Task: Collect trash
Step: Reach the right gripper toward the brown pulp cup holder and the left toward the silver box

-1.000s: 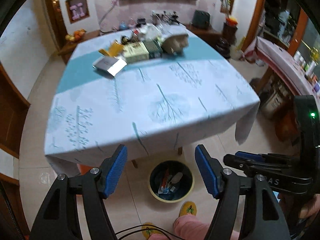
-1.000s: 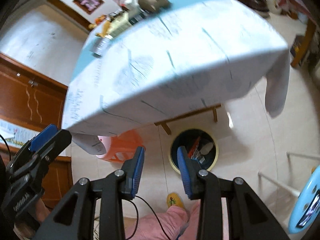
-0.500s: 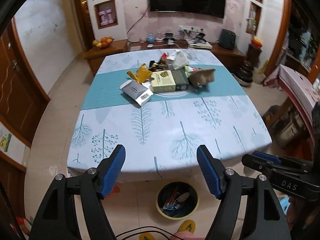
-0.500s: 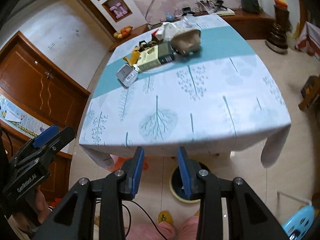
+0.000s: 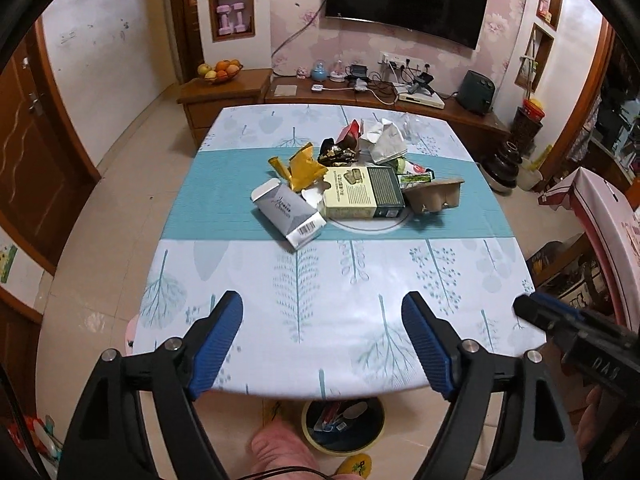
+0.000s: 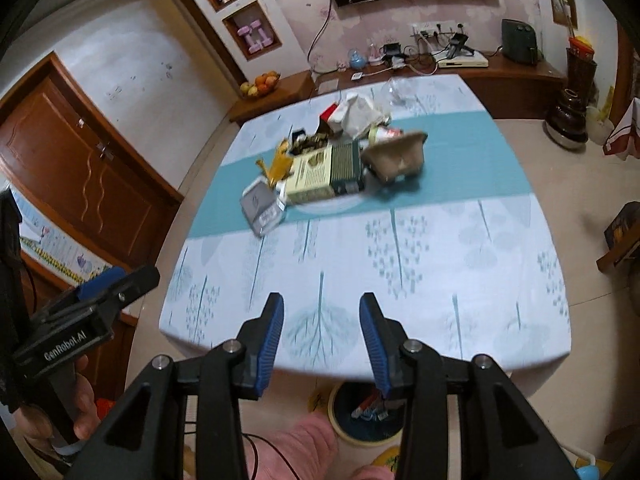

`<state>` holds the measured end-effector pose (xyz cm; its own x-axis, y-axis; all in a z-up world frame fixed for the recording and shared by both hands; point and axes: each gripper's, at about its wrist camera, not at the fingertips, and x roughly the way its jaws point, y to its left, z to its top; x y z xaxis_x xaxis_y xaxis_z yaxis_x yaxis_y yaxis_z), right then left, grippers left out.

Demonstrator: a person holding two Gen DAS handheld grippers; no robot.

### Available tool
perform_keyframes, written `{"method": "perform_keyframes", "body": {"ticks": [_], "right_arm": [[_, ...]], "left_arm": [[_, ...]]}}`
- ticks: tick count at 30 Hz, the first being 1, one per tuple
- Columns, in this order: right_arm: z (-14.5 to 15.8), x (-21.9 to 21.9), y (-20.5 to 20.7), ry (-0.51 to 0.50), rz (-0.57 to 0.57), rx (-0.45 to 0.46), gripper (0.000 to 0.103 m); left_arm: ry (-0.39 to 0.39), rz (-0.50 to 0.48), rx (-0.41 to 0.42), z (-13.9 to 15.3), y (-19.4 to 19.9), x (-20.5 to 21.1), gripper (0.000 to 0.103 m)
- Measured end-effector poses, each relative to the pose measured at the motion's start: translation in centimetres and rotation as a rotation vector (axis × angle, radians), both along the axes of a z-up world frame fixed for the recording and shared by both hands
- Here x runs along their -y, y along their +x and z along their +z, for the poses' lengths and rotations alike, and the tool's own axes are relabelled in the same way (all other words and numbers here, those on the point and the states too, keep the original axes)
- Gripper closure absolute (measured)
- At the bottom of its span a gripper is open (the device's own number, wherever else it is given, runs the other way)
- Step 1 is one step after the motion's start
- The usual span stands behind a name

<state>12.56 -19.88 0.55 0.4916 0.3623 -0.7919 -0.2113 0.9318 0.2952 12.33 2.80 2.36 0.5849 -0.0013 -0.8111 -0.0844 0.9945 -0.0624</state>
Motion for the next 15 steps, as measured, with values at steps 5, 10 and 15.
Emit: {"method": "perform_keyframes", "body": {"ticks": [5,10,15], "right_arm": [[0.5,-0.3,3.9,-0.018,-0.082,0.013,0.063],[-0.5,-0.2,8.9,0.007,-0.224,-0.047,0.063],[-2.3,0.2,14.0,0.020,-0.358,-0.099,0.063]], "left_arm": [[-0.028,-0.033,-0.061,-1.8,5.3,-2.2,0.010],[-0.077,-0.009,-0.128,-4.0,11.5,-5.5,0.001],[-0.084,0.039,-0.197,-7.3,17.4,-8.2,0.001]]}}
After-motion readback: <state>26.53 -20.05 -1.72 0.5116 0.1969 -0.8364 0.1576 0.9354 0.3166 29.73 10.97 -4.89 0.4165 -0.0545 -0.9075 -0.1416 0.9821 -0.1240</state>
